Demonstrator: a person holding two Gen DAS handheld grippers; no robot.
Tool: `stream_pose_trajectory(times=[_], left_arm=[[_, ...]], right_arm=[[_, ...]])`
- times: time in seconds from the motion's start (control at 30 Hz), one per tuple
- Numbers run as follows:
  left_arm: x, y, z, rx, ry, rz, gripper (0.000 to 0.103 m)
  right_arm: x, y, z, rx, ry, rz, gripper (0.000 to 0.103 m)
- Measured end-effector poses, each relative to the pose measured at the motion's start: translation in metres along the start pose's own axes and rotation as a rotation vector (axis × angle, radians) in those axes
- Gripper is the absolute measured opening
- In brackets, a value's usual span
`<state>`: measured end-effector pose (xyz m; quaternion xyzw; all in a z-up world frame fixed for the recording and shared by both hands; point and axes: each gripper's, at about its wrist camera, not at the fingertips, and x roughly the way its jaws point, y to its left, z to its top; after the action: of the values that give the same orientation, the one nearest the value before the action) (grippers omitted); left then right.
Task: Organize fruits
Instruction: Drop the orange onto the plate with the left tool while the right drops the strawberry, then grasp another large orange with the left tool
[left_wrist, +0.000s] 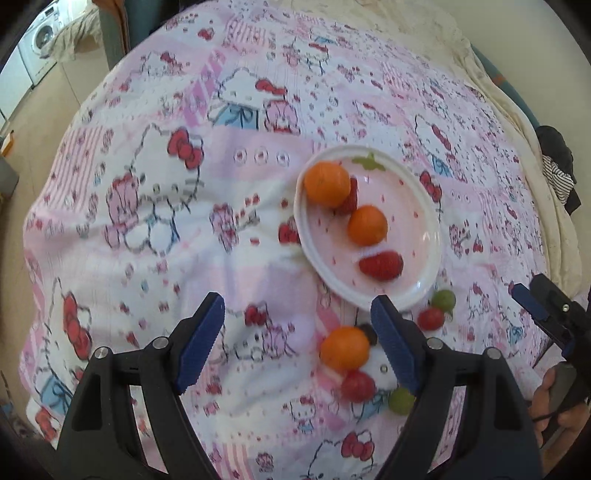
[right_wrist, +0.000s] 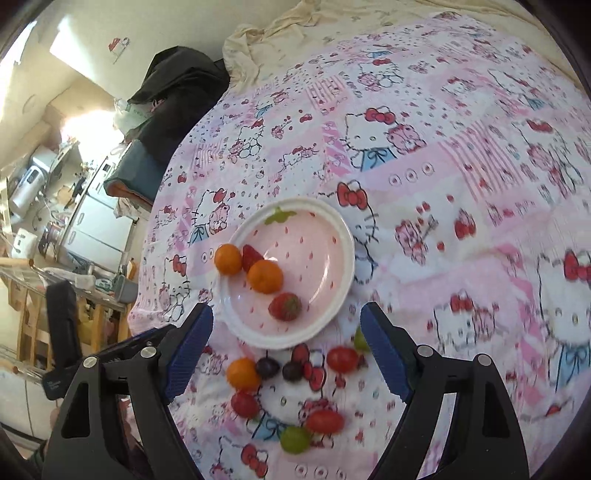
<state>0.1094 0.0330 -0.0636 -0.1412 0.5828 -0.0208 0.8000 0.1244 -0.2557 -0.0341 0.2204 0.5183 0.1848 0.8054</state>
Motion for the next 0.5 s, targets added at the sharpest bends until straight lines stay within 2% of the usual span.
stream_pose_trajectory(times=[0.13,0.3,0.4,0.47,0.5], left_arm=[[0.013,-0.012,-0.015,0.032,0.033,0.008,0.079],[0.044,-0.036,-0.033,0.081,0.15,-0.028,0.078],[0.059,-0.045,-0.039,0.108,0.16,-0.004,0.078],[0.069,-0.05,-0.04,0.126,0.178,-0.001,0.076],[0.072,-0.05,-0.039,0.128,0.186,-0.002,0.071]], right_arm=[[-0.012,-0.009,-0.017,0.047,-0.012,-0.001,0.085],[-0.014,-0.021,-0.029,0.069,0.003,-0.034,0.085],[-0.017,-0.029,-0.034,0.065,0.006,-0.068,0.085],[-0.017,-0.034,-0.037,0.069,0.019,-0.084,0.085],[-0.017,-0.037,-0.038,0.071,0.024,-0.089,0.085]])
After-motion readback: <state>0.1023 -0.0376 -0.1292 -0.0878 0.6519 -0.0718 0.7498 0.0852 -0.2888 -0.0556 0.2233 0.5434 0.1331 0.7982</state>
